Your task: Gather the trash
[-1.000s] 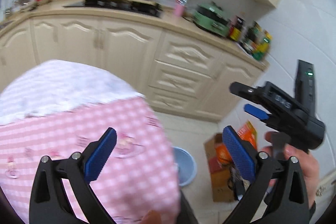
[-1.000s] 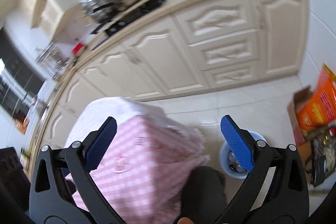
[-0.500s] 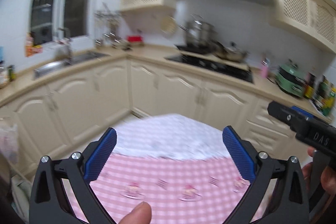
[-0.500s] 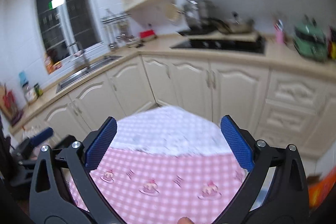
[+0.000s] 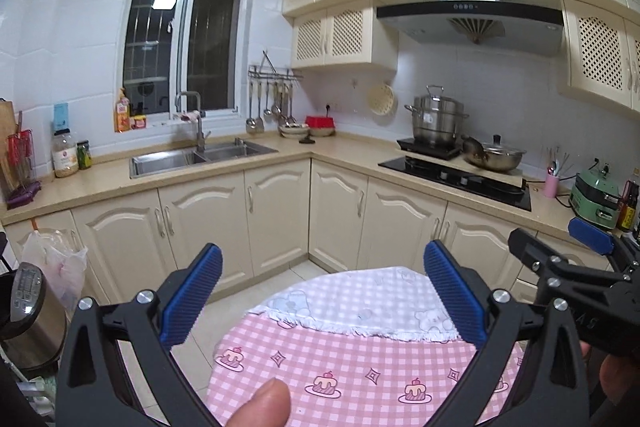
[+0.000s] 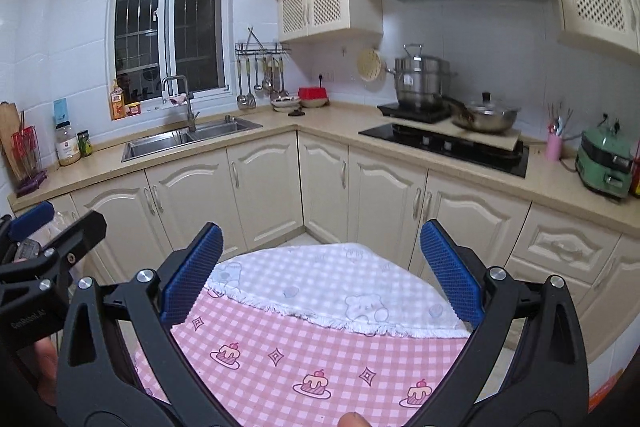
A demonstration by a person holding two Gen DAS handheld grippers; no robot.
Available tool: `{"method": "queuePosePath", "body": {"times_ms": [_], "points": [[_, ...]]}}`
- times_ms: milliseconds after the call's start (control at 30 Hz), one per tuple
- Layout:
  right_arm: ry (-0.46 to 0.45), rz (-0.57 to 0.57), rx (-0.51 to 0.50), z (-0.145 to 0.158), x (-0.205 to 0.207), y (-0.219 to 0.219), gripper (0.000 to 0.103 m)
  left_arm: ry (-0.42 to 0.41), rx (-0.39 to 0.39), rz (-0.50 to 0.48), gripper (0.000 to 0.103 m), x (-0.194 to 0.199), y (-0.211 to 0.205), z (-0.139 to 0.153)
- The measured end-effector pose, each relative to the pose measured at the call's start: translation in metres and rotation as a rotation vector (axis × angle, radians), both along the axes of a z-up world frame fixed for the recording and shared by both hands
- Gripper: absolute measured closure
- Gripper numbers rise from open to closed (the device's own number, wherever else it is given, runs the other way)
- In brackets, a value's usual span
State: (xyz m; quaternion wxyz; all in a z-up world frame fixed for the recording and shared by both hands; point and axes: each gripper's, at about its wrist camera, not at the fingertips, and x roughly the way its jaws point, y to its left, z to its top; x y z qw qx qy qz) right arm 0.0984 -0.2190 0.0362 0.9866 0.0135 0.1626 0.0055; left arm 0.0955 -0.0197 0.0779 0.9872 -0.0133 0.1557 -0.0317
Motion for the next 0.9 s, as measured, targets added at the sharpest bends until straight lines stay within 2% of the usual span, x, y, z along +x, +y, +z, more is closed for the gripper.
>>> {"method": "queuePosePath", "body": {"times_ms": [333, 900], "points": [[-0.036, -0.004, -0.014, -0.006, -0.03, 0.016, 0.006, -0.067, 0.005, 0.032, 0.004, -0.038, 0.005, 0.008], [-0.071, -0.038, 0.005, -0.014, -0.064, 0.008, 0.006, -0.101, 0.021, 0.025, 0.004, -0.075, -0.007, -0.012]]}}
